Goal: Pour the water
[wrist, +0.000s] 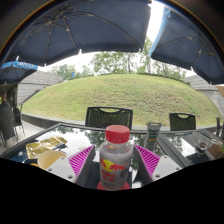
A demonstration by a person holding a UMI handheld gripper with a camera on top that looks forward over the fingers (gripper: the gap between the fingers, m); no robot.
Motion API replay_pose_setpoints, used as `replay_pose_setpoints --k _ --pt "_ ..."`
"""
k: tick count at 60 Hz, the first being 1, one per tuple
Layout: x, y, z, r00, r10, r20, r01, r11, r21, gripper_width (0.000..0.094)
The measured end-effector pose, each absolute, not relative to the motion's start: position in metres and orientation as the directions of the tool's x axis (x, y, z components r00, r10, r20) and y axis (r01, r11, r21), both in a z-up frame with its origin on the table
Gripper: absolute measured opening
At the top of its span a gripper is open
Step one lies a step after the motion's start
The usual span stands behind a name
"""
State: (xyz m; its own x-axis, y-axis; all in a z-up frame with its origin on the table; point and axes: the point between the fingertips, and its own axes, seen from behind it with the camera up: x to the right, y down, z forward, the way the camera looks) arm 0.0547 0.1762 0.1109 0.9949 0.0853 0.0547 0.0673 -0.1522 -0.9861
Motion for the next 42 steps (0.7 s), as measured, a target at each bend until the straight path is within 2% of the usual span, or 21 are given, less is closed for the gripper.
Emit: replay_pose_setpoints --k 1,9,23,42 --pt "0.054 0.174 0.112 0.995 0.089 0.053 0.066 -0.155 -0.986 0.0847" --pt "0.047 0.131 0.111 0.989 0.133 0.069 0.092 -0.180 -0.979 0.0827" --pt "0.020 0.016 0.097 0.964 0.224 0.143 0.191 -0.209 -0.959 0.0841" --pt "-0.005 -0.024 0.114 0.964 0.236 0.127 0.172 -0.180 -0.969 0.0842"
